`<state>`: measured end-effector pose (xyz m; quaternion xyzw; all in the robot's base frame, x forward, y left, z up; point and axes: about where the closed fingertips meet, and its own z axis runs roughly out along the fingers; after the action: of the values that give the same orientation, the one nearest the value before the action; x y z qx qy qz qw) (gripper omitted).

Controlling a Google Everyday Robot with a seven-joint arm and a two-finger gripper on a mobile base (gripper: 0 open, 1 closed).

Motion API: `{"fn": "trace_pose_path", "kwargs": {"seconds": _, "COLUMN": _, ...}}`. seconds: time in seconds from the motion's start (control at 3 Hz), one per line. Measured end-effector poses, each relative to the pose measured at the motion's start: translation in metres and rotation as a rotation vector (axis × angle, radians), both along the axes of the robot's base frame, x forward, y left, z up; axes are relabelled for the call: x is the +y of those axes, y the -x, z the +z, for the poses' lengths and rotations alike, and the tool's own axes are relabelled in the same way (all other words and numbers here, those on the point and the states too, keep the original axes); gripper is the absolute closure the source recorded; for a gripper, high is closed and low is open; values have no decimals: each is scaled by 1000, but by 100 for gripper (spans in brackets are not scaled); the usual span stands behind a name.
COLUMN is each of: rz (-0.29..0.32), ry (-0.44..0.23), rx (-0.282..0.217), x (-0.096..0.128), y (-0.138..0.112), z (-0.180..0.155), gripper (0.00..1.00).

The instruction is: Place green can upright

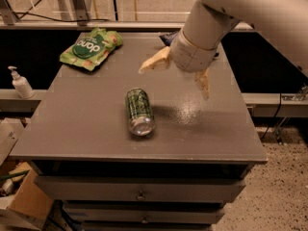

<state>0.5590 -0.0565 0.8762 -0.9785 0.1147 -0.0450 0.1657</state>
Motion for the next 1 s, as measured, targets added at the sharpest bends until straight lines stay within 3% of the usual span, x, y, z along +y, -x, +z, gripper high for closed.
{"fn": "trace_pose_path", "kwargs": {"seconds": 0.33, "rz": 51, "ry": -27, "rx": 13, "x": 11, "y": 3, "z": -3, "gripper": 0}}
{"fn": "trace_pose_path", "kwargs": {"seconds": 1.0, "rz": 185, "ry": -34, "rx": 23, "x": 58, "y": 11, "z": -4, "gripper": 0}}
